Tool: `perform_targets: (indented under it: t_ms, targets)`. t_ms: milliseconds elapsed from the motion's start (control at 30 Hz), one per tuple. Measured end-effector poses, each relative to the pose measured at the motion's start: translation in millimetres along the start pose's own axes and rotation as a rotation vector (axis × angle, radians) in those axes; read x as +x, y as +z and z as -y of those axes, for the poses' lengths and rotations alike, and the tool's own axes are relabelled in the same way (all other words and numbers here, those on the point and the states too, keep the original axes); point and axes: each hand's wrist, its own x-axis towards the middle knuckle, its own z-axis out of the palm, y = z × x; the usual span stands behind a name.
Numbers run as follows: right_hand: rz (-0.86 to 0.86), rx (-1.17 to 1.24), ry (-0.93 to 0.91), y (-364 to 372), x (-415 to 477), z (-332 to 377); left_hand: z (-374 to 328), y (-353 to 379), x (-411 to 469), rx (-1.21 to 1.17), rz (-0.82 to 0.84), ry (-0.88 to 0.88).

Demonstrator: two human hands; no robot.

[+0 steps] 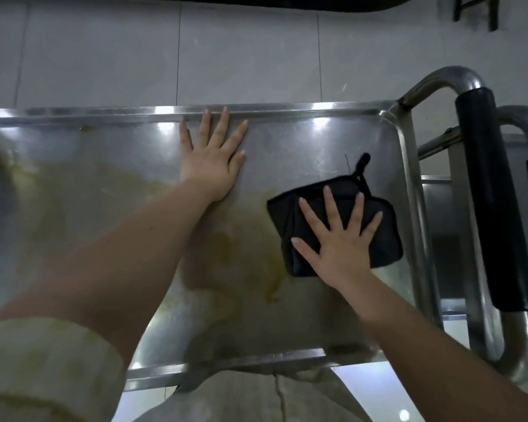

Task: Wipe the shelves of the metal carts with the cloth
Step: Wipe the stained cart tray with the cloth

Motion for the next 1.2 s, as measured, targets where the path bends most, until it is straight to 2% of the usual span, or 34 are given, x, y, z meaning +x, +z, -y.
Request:
perform_targets:
  t_ms: [67, 167, 233, 300, 400, 500, 567, 800, 867, 967, 1133, 1200]
  targets:
    - [-0.031, 0.025, -0.031, -14, 59, 11, -1, 3, 0, -0.003, -0.021, 0.013]
    - [-0.048, 0.101, 0.1, -35, 145, 32, 0, 5, 3, -0.017, -0.036, 0.002]
    - [-0.047, 0.1, 0.168, -38, 167, 41, -1, 4, 8, -0.031, -0.04, -0.011]
    - [-0.071, 0.093, 0.127, -32, 152, 43, -2, 4, 10, -0.028, -0.045, -0.014]
    - [-0.119, 0.071, 0.013, -10, 76, 42, -2, 4, 9, -0.027, -0.051, -0.015]
    - [-0.114, 0.056, -0.013, 13, -12, 44, -4, 0, 8, -0.035, -0.032, -0.016]
    - [-0.088, 0.042, 0.014, 17, -28, 45, -4, -1, 7, -0.03, -0.028, -0.023]
    - [-0.049, 0.145, 0.22, -33, 145, 33, -1, -1, 9, -0.014, -0.013, -0.008]
    - [-0.028, 0.124, 0.217, -38, 159, 29, -1, 0, 11, -0.018, -0.014, -0.01]
    - [-0.053, 0.088, 0.14, -25, 112, 27, -4, 0, 11, -0.023, -0.006, -0.016]
    - [-0.156, 0.028, 0.033, 24, -32, 41, -5, -2, 11, -0.039, 0.012, -0.022]
    - [-0.153, 0.023, 0.008, 32, -55, 42, -6, -7, 10, -0.031, 0.037, -0.027]
